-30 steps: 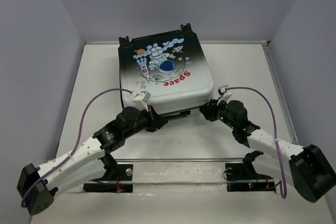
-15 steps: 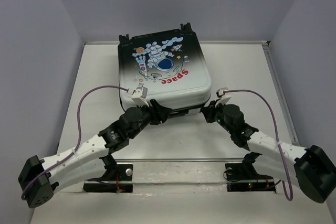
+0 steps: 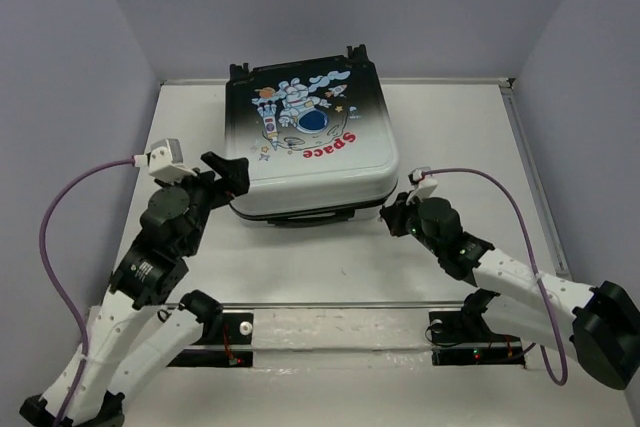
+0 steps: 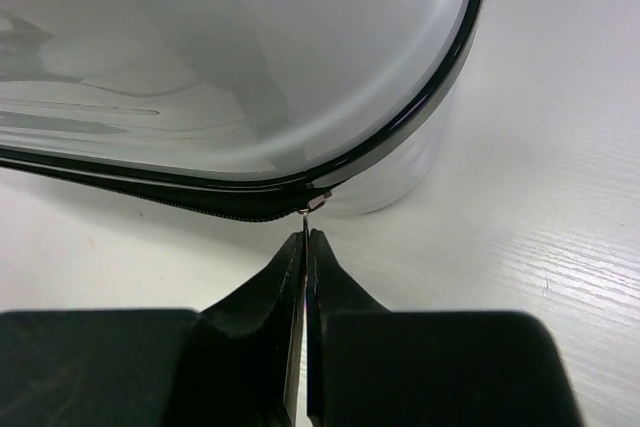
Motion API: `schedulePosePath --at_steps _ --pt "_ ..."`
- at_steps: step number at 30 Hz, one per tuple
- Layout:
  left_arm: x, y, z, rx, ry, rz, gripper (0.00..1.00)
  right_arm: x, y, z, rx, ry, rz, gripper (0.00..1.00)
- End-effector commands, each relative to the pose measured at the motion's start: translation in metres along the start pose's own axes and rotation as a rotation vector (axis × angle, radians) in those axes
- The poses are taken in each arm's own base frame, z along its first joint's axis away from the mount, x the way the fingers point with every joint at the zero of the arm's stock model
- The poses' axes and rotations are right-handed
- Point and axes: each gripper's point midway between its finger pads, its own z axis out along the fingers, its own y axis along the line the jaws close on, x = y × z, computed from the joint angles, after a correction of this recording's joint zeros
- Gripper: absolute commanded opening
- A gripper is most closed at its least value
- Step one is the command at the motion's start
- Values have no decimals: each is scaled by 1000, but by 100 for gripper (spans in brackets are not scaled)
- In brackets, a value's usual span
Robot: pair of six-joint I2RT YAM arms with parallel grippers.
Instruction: Pack the luggage
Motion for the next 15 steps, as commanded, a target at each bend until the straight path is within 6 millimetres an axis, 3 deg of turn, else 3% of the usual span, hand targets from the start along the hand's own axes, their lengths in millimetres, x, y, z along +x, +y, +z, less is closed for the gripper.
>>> schedulePosePath --at_steps 1,4,11,15 --pt "5 53 21 -178 99 195 99 -31 16 0 -28 -71 22 7" --pt "5 68 38 -170 137 172 99 -31 16 -3 -31 -66 16 7" --pt "37 48 66 22 254 95 99 -30 17 -7 -38 -50 4 7" --pt "63 29 73 155 302 -17 91 -25 38 -5 -98 -24 32 7"
